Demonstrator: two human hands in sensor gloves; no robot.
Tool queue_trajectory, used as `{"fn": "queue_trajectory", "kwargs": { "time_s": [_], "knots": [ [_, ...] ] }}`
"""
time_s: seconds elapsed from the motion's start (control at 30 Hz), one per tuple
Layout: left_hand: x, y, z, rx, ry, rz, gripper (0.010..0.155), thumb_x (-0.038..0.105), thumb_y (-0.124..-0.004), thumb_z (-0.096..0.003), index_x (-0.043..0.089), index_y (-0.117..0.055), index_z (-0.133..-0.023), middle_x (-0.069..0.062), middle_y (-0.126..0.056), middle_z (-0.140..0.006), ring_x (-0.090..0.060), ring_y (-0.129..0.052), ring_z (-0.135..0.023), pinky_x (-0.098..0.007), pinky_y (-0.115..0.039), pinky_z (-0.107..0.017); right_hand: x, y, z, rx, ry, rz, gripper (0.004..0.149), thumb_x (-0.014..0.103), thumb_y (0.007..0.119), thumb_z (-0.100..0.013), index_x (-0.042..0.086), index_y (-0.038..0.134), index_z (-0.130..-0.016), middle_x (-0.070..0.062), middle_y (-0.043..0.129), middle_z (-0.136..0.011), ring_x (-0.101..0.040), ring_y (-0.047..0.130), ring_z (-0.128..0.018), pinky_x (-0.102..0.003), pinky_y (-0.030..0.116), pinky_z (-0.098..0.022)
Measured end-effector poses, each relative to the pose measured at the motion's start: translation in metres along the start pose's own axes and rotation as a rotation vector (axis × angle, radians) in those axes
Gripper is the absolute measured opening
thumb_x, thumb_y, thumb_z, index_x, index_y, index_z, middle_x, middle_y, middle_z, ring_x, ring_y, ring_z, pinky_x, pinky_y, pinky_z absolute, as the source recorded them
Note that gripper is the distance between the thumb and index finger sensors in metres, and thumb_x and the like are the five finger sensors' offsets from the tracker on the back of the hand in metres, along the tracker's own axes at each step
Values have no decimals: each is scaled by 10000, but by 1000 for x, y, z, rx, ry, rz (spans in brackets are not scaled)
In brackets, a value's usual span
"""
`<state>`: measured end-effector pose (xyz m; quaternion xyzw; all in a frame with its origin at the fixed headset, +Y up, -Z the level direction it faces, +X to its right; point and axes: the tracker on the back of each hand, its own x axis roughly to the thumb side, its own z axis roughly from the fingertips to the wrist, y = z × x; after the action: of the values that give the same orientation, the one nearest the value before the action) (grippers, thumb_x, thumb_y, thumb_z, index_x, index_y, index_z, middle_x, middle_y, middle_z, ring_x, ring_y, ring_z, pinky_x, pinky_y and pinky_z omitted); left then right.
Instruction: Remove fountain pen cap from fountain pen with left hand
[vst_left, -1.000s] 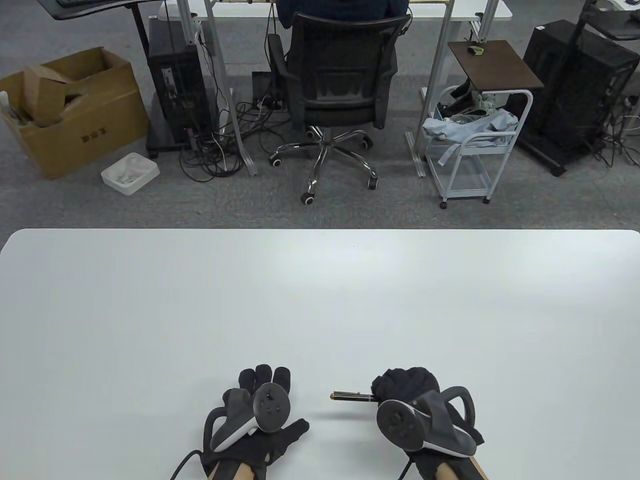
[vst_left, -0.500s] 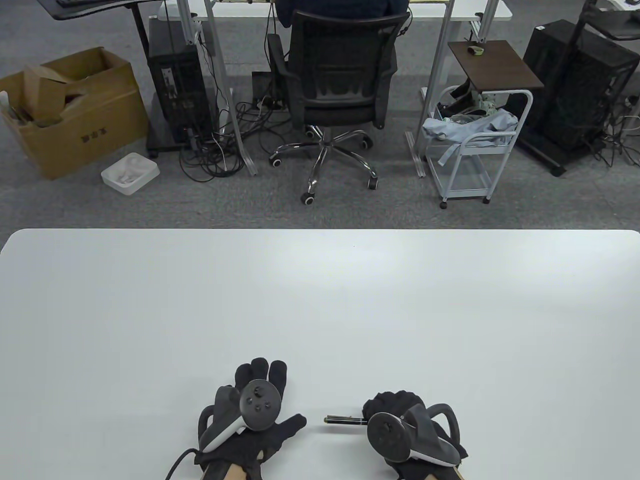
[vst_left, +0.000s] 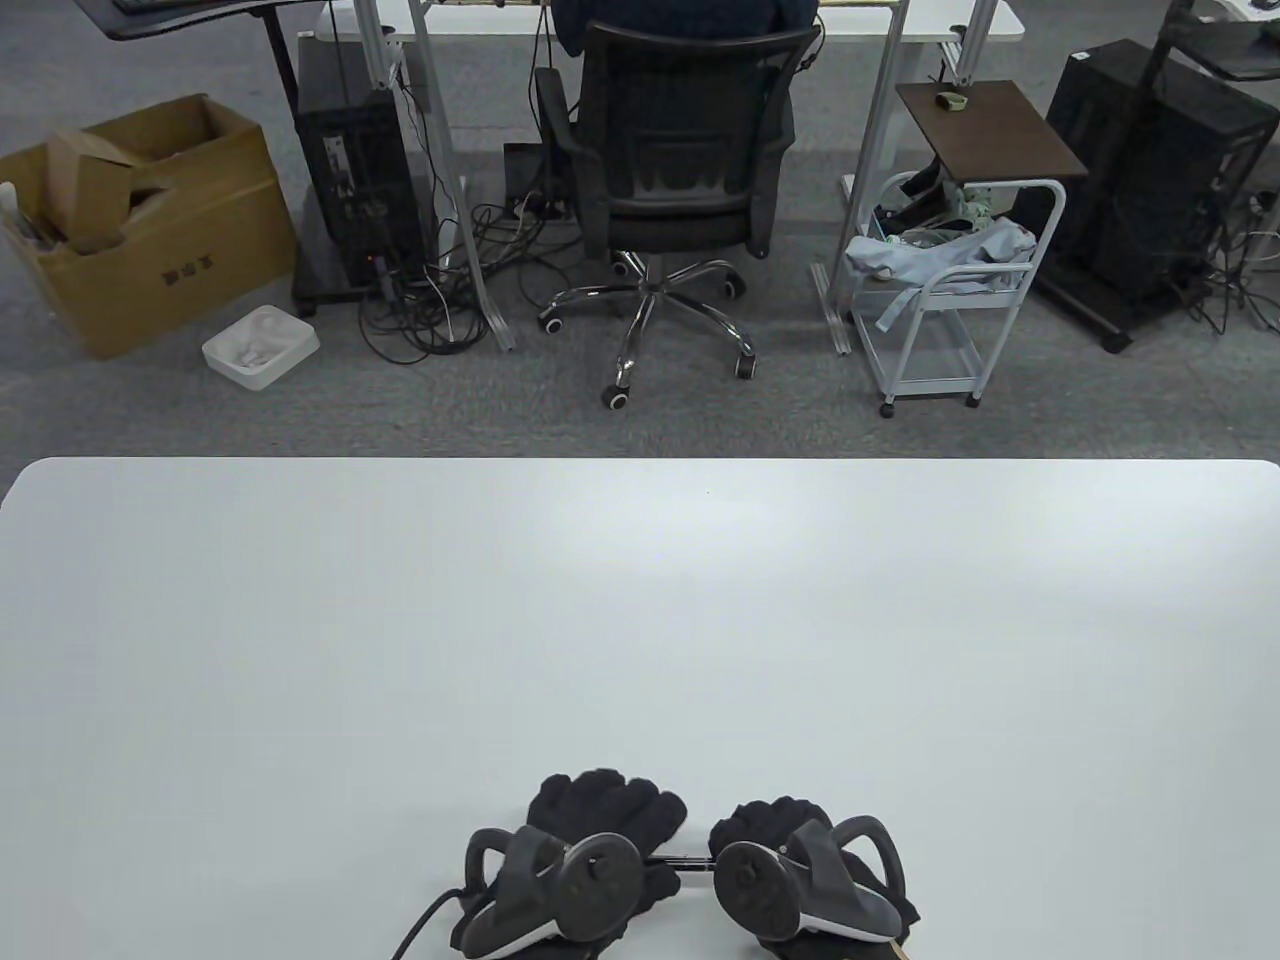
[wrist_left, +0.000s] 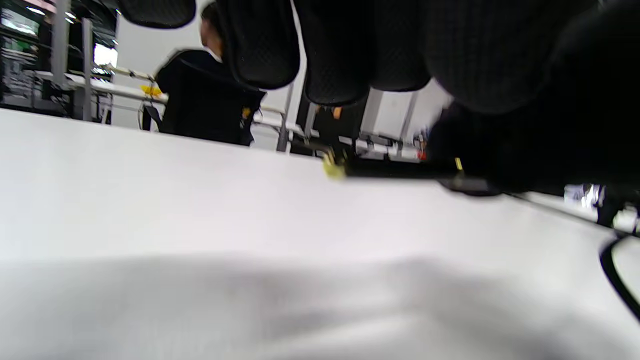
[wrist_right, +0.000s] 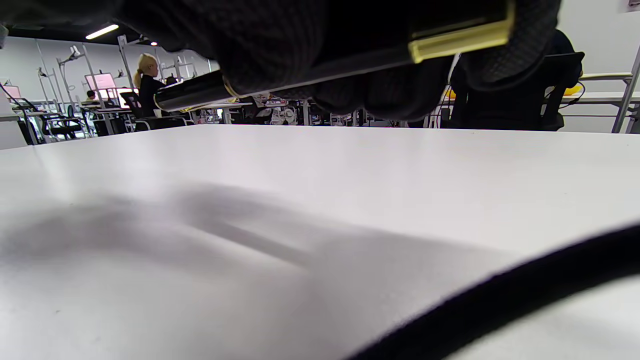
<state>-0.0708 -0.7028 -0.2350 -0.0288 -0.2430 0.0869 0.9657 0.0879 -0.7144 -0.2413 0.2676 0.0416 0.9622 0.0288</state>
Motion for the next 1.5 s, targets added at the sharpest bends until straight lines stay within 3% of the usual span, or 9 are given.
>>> {"fn": "queue_trajectory", "kwargs": {
  "time_s": [0.2, 0.33, 0.4, 0.7, 0.9, 1.27, 1.33, 1.4, 1.5],
  "knots": [
    [9, -19, -9, -23, -24, -118, 388, 367, -855, -439, 330, -906, -821, 58, -1000, -823, -249, -997, -753, -597, -706, -664, 4, 8, -2, 42, -24, -24, 457, 234, 705, -443, 95, 648, -875, -160, 756, -848, -369, 811, -678, -607, 654, -637],
    [7, -33, -12, -147, -28, -88, 487, 398, -842, -443, 290, -816, -917, 9, -913, -926, -289, -908, -863, -644, -630, -696, 9, 14, -4, 72, -39, -15, 458, 229, 692, -446, 86, 638, -878, -168, 747, -850, -368, 814, -669, -605, 660, -632],
    [8, -38, -13, -141, -25, -123, 461, 363, -850, -439, 290, -831, -893, 29, -947, -875, -267, -945, -817, -648, -634, -691, 12, 16, -5, 80, -40, -18, 456, 224, 691, -447, 82, 642, -877, -177, 749, -847, -372, 815, -659, -606, 662, -627],
    [10, -27, -9, -85, -31, -148, 437, 314, -823, -417, 271, -911, -843, -13, -1001, -778, -291, -988, -599, -565, -732, -625, 14, 15, -2, -29, -75, -63, 437, 275, 791, -458, 138, 700, -863, -157, 770, -862, -371, 836, -659, -607, 654, -634],
    [8, -25, -8, -92, -7, -132, 435, 301, -814, -424, 251, -931, -840, -15, -994, -789, -282, -981, -587, -540, -781, -582, 20, 17, -4, -54, -93, -54, 436, 246, 811, -447, 86, 737, -845, -189, 816, -804, -369, 859, -572, -601, 686, -597],
    [9, -19, -9, -74, 9, -104, 435, 305, -811, -424, 252, -954, -832, 22, -972, -833, -266, -946, -689, -562, -707, -654, 15, 19, -6, -5, -84, -79, 436, 241, 703, -443, 59, 719, -839, -178, 787, -818, -396, 808, -664, -634, 614, -639],
    [5, -17, -8, -25, 49, -226, 416, 291, -840, -411, 290, -954, -812, 34, -957, -850, -268, -927, -724, -556, -696, -663, 9, 23, -5, 49, -42, -19, 434, 213, 687, -450, 72, 704, -860, -186, 773, -834, -410, 789, -682, -645, 582, -657],
    [-7, -14, -7, -14, 106, -307, 415, 309, -835, -415, 300, -946, -815, 40, -961, -844, -253, -940, -708, -541, -716, -650, -2, 24, -2, -25, -38, 49, 433, 232, 716, -438, 91, 716, -848, -169, 793, -820, -391, 814, -665, -633, 613, -643],
    [-25, -12, -7, -33, 154, -107, 412, 293, -850, -423, 272, -946, -823, 14, -952, -853, -279, -920, -728, -565, -681, -664, -24, 16, 1, -24, 49, 7, 431, 241, 734, -450, 102, 702, -857, -165, 776, -836, -390, 801, -683, -637, 588, -659]
  ]
}}
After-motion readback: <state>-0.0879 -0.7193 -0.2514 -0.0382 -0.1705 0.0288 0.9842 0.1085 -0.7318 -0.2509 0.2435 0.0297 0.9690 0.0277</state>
